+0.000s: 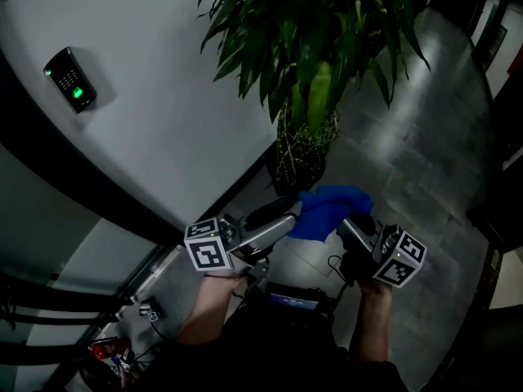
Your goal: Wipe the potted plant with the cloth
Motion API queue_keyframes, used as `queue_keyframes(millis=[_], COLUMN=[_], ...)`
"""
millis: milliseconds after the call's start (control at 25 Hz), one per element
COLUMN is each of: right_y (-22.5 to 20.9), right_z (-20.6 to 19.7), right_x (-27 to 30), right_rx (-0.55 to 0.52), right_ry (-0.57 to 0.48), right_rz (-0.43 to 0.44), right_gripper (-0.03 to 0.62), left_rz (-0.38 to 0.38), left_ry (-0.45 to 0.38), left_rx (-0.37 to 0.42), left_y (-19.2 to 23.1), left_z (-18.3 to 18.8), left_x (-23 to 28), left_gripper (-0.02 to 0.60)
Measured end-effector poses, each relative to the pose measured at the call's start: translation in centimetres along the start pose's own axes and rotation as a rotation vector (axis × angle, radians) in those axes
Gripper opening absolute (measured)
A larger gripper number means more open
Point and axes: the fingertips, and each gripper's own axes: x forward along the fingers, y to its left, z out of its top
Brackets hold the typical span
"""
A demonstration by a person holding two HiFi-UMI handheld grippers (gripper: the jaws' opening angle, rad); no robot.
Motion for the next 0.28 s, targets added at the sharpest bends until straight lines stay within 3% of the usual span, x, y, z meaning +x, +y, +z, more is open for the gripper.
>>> queue_keyframes(millis=[280], right_y=[-0.04], right_z=[0.1], right_x=[-0.11], right_rx=[-0.001], right_ry=[-0.007], right_rz=[0.002], right_gripper=[0.074], left_rz=[-0.002], left_ry=[0.001], left_rx=[0.001], left_y=[0.06], left_z=[0.11], left_x=[0.02], left_gripper=[0.268])
